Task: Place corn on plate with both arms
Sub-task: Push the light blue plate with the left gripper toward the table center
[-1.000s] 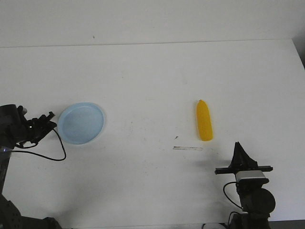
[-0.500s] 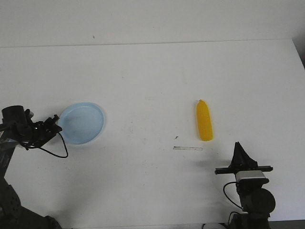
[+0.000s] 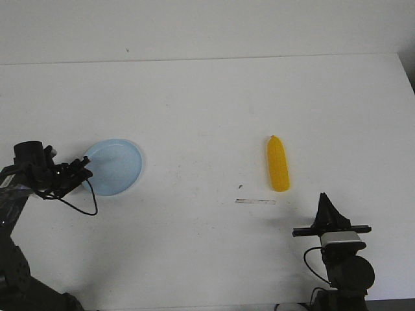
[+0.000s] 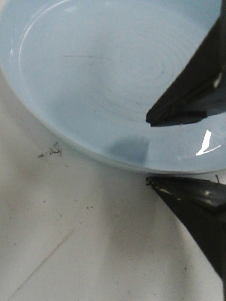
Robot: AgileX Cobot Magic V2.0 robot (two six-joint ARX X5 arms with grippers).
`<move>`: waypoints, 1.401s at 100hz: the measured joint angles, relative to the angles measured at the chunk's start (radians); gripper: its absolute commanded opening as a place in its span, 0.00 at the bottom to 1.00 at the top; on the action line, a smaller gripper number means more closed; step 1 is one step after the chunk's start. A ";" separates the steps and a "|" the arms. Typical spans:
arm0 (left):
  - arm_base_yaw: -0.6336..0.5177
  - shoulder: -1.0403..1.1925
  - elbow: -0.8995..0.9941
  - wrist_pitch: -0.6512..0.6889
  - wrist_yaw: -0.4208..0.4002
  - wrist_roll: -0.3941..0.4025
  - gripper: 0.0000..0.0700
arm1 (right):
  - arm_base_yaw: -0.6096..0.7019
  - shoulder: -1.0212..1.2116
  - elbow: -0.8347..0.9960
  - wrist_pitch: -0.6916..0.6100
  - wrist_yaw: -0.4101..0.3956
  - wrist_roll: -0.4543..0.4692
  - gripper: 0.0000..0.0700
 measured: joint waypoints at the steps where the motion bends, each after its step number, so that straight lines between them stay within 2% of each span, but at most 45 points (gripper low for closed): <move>1: 0.000 0.001 0.001 0.000 0.000 0.000 0.27 | 0.000 0.000 0.000 0.000 0.000 0.000 0.02; 9: -0.005 0.004 0.003 0.001 0.000 0.000 0.10 | 0.000 0.000 0.000 0.000 0.000 0.000 0.02; 18: -0.009 0.011 0.003 0.000 -0.002 0.002 0.00 | 0.000 0.000 0.000 0.000 0.000 0.000 0.02; 46: -0.020 0.008 0.003 -0.012 -0.002 -0.009 0.00 | 0.000 0.000 0.000 0.000 0.000 0.000 0.02; 63: -0.083 -0.057 0.013 -0.043 -0.006 -0.029 0.00 | 0.000 0.000 0.000 0.000 0.000 0.000 0.02; 94: -0.360 -0.094 0.033 -0.019 -0.006 -0.052 0.00 | 0.000 0.000 0.000 0.000 0.000 0.000 0.02; 110: -0.511 -0.071 0.033 0.045 -0.004 -0.075 0.00 | 0.000 0.000 0.000 0.000 0.000 0.000 0.02; 140: -0.642 0.008 0.032 0.068 -0.018 -0.098 0.01 | 0.000 0.000 0.000 0.000 0.000 0.000 0.02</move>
